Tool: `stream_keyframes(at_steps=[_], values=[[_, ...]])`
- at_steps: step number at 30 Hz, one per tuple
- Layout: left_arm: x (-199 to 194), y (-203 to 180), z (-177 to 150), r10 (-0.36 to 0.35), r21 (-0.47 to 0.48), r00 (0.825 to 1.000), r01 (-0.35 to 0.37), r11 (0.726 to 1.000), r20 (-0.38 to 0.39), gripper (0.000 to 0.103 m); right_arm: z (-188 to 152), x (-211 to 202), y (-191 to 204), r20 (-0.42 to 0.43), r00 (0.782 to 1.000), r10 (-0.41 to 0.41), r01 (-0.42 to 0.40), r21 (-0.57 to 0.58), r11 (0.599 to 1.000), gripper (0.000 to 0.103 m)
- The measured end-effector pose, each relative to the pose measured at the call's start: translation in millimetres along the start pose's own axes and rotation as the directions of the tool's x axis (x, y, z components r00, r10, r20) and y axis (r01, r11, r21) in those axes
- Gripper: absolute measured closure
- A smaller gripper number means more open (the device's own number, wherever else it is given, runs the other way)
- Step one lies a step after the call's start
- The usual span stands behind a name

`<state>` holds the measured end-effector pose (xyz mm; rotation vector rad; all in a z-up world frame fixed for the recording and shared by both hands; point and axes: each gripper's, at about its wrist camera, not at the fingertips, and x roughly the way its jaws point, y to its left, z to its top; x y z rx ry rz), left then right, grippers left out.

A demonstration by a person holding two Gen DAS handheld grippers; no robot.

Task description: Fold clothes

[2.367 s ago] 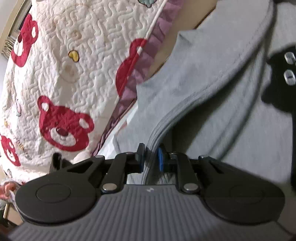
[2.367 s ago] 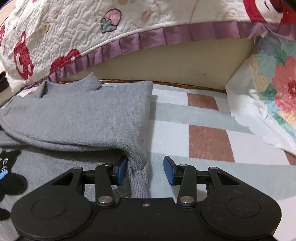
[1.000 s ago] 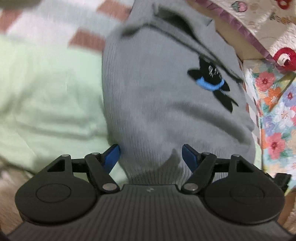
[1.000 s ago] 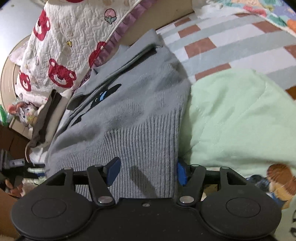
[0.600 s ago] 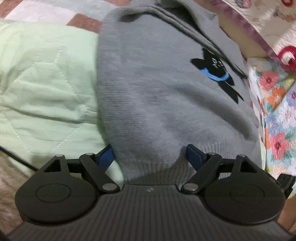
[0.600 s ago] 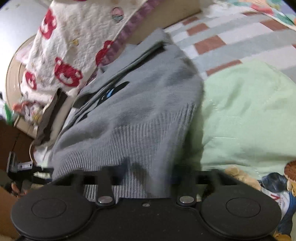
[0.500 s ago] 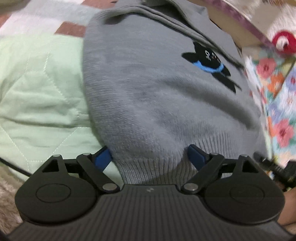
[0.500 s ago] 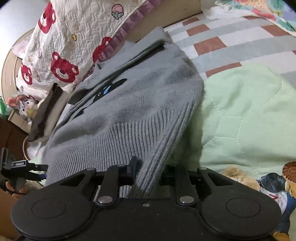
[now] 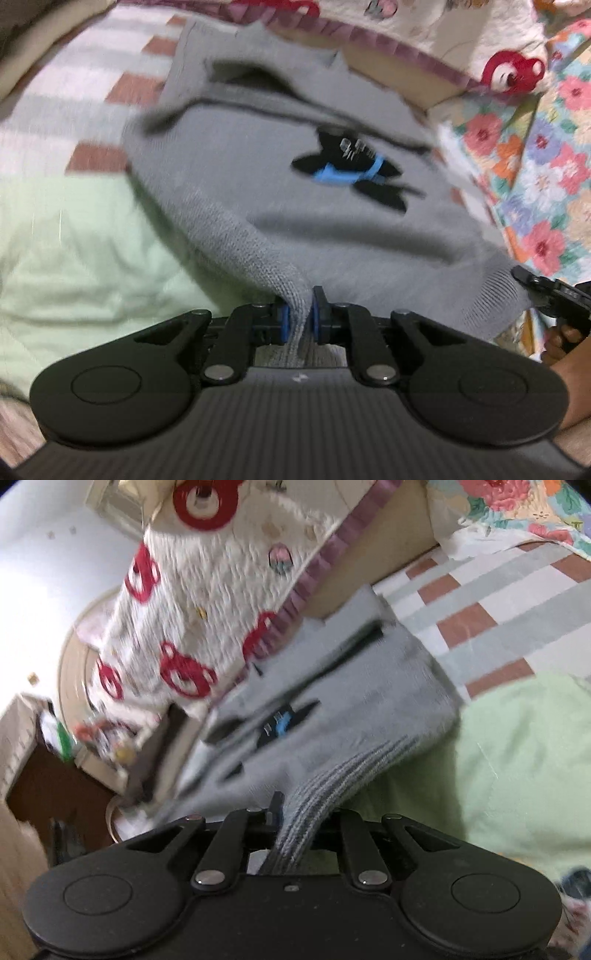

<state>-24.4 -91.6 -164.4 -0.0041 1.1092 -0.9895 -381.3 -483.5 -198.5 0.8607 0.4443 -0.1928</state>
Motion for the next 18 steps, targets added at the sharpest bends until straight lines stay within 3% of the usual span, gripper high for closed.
stream_keyframes(at_steps=[9, 13, 18], values=[[-6, -21, 25, -0.004, 0.062, 0.997, -0.001, 0.998, 0.078, 0.093, 58, 18, 37, 0.03, 1.0, -0.007, 0.012, -0.171, 0.985, 0.09], [-8, -35, 43, 0.089, 0.173, 0.988, -0.111, 0.979, 0.128, 0.093, 91, 32, 52, 0.033, 0.998, -0.054, 0.06, -0.254, 0.965, 0.09], [-11, -46, 72, 0.111, 0.253, 0.974, -0.159, 0.954, 0.197, 0.093, 135, 52, 76, 0.034, 0.996, -0.087, 0.094, -0.368, 0.925, 0.091]])
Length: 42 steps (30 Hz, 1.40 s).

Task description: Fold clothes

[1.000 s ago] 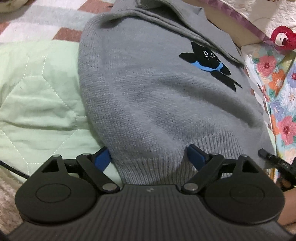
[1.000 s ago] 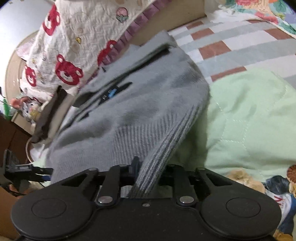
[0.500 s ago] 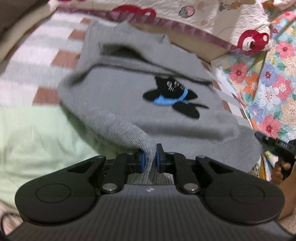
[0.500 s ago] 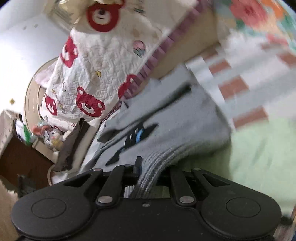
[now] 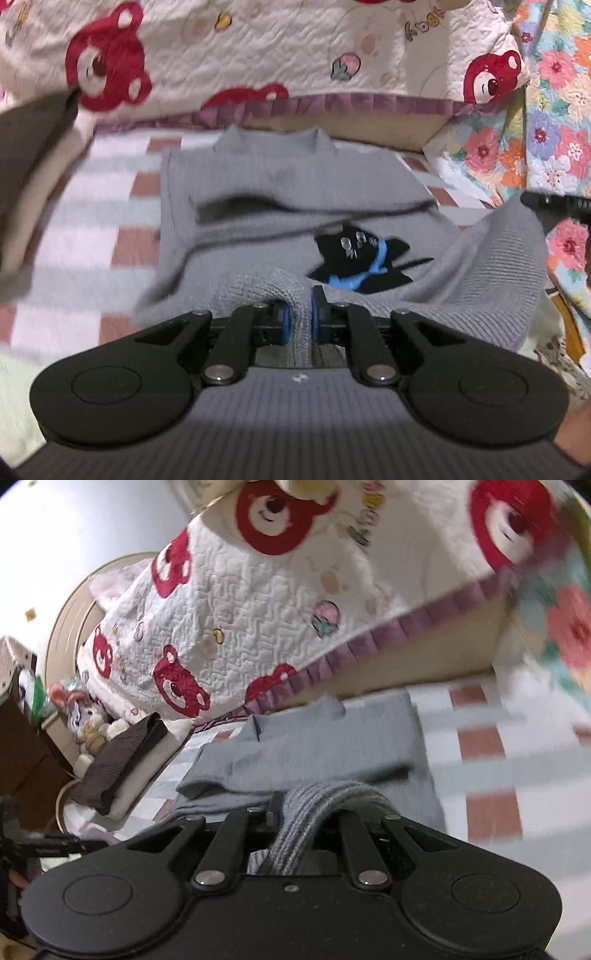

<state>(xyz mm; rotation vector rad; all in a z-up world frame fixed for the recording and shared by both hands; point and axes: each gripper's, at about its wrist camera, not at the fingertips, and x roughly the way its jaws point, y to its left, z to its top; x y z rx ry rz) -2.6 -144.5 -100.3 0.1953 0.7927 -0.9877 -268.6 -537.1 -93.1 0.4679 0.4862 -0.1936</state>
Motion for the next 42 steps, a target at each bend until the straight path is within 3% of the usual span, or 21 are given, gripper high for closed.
stream_keyframes(at_steps=[10, 16, 22, 29, 35, 38, 42], values=[[4, -2, 58, 0.072, 0.041, 0.988, -0.079, 0.996, 0.138, 0.093, 74, 12, 13, 0.058, 0.998, 0.011, -0.004, -0.119, 0.993, 0.091], [40, 8, 100, 0.112, 0.033, 0.976, -0.12, 0.992, 0.186, 0.093, 111, 64, 0, 0.008, 1.0, -0.03, 0.031, -0.152, 0.988, 0.091], [82, 36, 126, 0.195, -0.026, 0.963, -0.194, 0.981, 0.187, 0.093, 135, 130, -24, -0.046, 0.995, -0.093, 0.085, -0.145, 0.986, 0.091], [105, 64, 136, 0.18, -0.089, 0.967, -0.167, 0.982, 0.182, 0.094, 144, 173, -39, -0.06, 0.992, -0.11, 0.102, -0.125, 0.987, 0.091], [108, 85, 148, 0.174, -0.141, 0.963, -0.146, 0.979, 0.207, 0.094, 163, 193, -43, -0.021, 0.996, -0.081, 0.079, -0.087, 0.993, 0.091], [131, 98, 162, 0.197, -0.145, 0.967, -0.174, 0.974, 0.16, 0.094, 168, 214, -46, -0.05, 0.995, -0.091, 0.086, -0.108, 0.99, 0.091], [180, 121, 179, 0.215, -0.184, 0.973, -0.197, 0.963, 0.086, 0.094, 169, 251, -56, -0.057, 0.985, -0.165, 0.155, -0.155, 0.976, 0.091]])
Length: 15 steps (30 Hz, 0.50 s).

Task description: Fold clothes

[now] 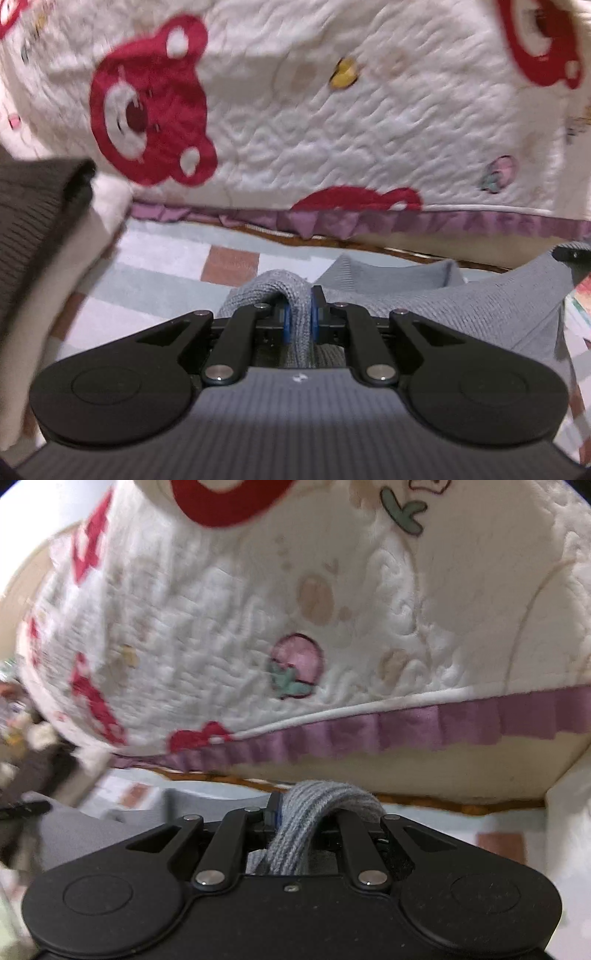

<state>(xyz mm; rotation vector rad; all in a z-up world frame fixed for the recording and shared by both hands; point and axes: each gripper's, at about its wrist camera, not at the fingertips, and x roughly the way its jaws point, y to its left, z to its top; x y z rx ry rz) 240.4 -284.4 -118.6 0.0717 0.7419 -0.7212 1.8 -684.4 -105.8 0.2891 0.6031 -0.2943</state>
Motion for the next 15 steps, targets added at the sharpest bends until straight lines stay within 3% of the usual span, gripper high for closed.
stream_keyframes(at_steps=[4, 8, 10, 15], values=[[57, 11, -4, 0.07, -0.046, 0.993, -0.075, 0.996, -0.096, 0.093, -2, 44, -21, -0.061, 0.998, -0.015, 0.023, 0.128, 0.992, 0.09], [88, 28, -15, 0.054, -0.157, 0.984, -0.082, 0.984, -0.172, 0.09, -15, 64, -41, -0.077, 0.996, -0.047, 0.065, 0.253, 0.965, 0.081], [79, 33, -15, 0.006, -0.185, 0.992, -0.029, 0.982, -0.125, 0.089, -21, 59, -48, -0.052, 0.997, -0.057, 0.07, 0.292, 0.954, 0.067], [41, 28, -15, -0.083, -0.159, 0.996, 0.084, 0.984, 0.011, 0.08, -38, 20, -67, 0.028, 0.994, -0.106, 0.093, 0.309, 0.947, 0.061]])
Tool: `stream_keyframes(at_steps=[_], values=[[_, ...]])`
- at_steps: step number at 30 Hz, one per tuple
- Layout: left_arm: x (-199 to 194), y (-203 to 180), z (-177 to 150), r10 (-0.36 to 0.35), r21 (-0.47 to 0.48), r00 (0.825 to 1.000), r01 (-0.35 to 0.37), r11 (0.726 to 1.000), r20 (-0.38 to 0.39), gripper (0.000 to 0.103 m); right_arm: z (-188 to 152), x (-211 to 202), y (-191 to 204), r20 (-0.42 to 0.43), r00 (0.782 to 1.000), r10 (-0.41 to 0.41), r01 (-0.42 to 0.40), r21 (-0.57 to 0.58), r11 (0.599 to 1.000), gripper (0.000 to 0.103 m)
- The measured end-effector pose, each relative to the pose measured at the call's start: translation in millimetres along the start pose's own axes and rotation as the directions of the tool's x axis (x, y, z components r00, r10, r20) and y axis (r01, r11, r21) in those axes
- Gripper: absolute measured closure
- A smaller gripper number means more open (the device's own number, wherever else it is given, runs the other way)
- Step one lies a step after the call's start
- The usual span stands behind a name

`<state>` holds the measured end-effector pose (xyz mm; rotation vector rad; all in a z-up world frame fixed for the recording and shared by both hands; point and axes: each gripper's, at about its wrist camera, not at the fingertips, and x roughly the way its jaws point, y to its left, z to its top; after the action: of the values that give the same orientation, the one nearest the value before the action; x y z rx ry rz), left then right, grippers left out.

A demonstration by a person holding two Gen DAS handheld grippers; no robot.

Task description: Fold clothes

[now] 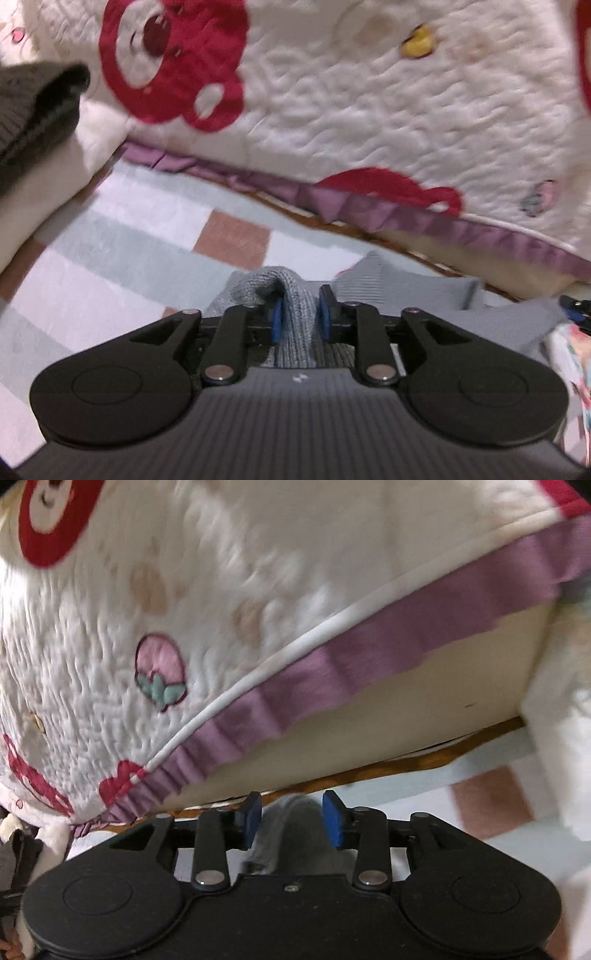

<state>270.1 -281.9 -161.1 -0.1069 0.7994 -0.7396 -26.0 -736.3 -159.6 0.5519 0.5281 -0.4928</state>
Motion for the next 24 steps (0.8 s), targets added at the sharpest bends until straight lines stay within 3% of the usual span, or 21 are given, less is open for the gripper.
stream_keyframes(at_steps=[2, 3, 4, 7, 10, 13, 16, 18, 21, 23, 24], values=[[-16, -4, -2, -0.008, 0.03, 0.998, 0.006, 1.0, 0.058, 0.071, -10, -17, -9, 0.001, 1.0, -0.023, 0.023, -0.054, 0.998, 0.061], [-25, -3, -2, 0.008, 0.037, 0.995, -0.012, 0.999, 0.102, 0.054, -16, -24, -13, -0.008, 0.999, -0.032, 0.031, -0.076, 0.997, 0.061], [-34, -3, -3, 0.024, 0.042, 0.989, -0.03, 0.999, 0.147, 0.047, -24, -31, -18, -0.02, 0.999, -0.043, 0.041, -0.094, 0.995, 0.061], [-45, -2, 2, -0.032, 0.07, 0.988, 0.021, 0.997, 0.151, 0.047, -43, -46, -31, -0.061, 0.996, -0.063, 0.054, -0.134, 0.989, 0.061], [-46, -21, -6, -0.126, 0.199, 0.99, 0.112, 0.974, 0.058, 0.044, -61, -55, -36, -0.111, 0.993, -0.03, 0.013, -0.145, 0.989, 0.059], [-38, -56, -26, -0.153, 0.402, 0.986, 0.167, 0.9, -0.065, 0.027, -76, -60, -34, -0.135, 0.991, -0.015, -0.005, -0.143, 0.99, 0.054], [-17, -78, -43, -0.142, 0.487, 0.974, 0.212, 0.847, -0.177, 0.026, -91, -62, -27, -0.167, 0.986, 0.02, -0.045, -0.152, 0.987, 0.051], [-2, -92, -50, -0.078, 0.556, 0.979, 0.172, 0.813, -0.189, 0.026, -100, -61, -24, -0.185, 0.983, 0.01, -0.043, -0.174, 0.984, 0.046], [24, -109, -53, 0.026, 0.674, 0.985, 0.098, 0.732, -0.172, 0.019, -114, -60, -22, -0.203, 0.979, -0.016, -0.026, -0.203, 0.979, 0.04], [38, -115, -50, 0.055, 0.717, 0.985, 0.079, 0.692, -0.162, 0.02, -119, -59, -26, -0.199, 0.98, -0.01, -0.028, -0.187, 0.982, 0.039], [44, -117, -46, 0.073, 0.732, 0.985, 0.068, 0.678, -0.159, 0.038, -121, -60, -28, -0.193, 0.981, 0.003, -0.037, -0.178, 0.983, 0.039]])
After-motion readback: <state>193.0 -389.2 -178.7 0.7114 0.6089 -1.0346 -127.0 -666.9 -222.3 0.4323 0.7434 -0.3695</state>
